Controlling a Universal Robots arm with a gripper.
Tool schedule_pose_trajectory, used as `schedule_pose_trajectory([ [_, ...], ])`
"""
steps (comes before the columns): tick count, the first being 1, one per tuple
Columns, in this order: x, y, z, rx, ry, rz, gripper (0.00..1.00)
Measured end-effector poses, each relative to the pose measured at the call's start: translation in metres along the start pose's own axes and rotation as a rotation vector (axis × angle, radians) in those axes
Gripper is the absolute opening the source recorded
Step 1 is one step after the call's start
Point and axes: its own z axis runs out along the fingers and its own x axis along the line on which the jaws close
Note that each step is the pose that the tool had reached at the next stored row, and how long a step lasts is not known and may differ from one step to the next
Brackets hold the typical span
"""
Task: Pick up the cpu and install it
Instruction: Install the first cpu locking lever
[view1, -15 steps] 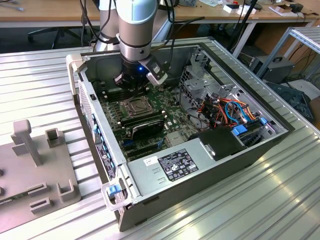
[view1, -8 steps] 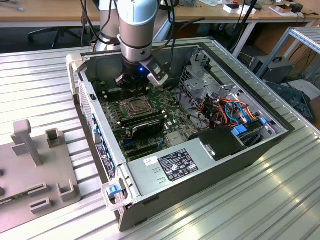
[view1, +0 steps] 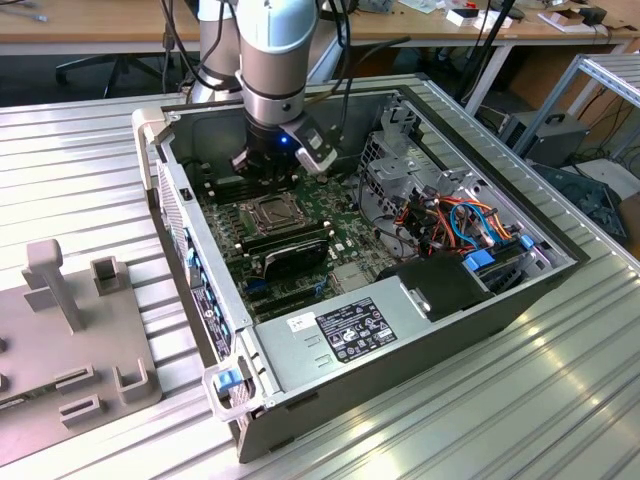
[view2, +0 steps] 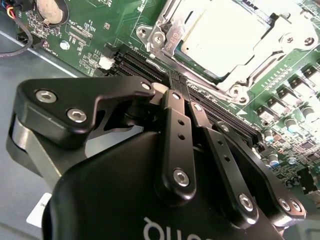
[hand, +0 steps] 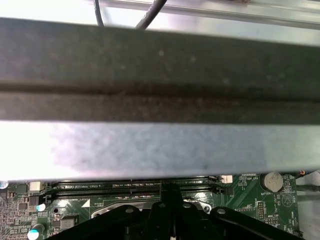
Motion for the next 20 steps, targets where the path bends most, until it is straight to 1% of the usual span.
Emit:
schedule_pose_trajectory([
  [8,-0.0025,-0.0003,0.0026,0.0004,-0.0002,0.0,0.11],
  [20,-0.0044,-0.0005,0.0044,0.0007,0.0,0.0,0.11],
])
